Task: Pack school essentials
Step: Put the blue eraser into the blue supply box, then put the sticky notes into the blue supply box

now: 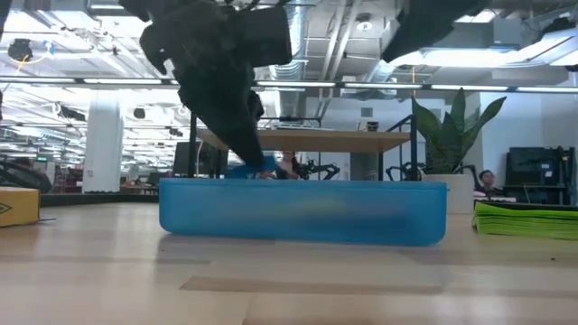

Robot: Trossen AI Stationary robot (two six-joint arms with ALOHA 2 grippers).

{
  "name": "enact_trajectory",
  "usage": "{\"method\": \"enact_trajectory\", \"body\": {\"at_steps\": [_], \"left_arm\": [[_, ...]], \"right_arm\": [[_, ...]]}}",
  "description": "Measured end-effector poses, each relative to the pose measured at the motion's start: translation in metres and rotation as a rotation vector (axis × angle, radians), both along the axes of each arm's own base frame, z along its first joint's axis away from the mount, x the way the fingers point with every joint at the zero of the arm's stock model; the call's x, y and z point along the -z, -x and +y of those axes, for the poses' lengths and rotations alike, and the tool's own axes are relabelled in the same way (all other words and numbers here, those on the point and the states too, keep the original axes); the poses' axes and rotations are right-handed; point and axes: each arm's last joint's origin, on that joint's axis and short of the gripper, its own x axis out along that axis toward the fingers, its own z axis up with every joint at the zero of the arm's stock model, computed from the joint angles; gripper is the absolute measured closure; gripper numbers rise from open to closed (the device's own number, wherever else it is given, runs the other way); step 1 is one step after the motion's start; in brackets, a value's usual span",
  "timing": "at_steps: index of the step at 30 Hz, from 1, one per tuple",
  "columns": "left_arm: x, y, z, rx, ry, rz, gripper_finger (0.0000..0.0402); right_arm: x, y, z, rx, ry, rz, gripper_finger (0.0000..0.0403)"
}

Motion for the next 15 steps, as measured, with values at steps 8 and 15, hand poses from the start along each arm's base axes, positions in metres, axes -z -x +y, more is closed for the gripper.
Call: {"method": "enact_trajectory", "body": {"at_steps": [8, 15], "left_arm": [[-0.018, 0.005, -0.001, -0.002, -0.015, -0.043, 0.0234], [-0.047, 0.033, -0.008, 0.039, -0.058, -0.273, 0.025]], "right_arm": [[-0.004, 0.011, 0.001, 0.049, -0.014, 0.021, 0.0272], [0.013, 0.026, 0.004, 0.138, -0.041, 0.205, 0.0272]]}}
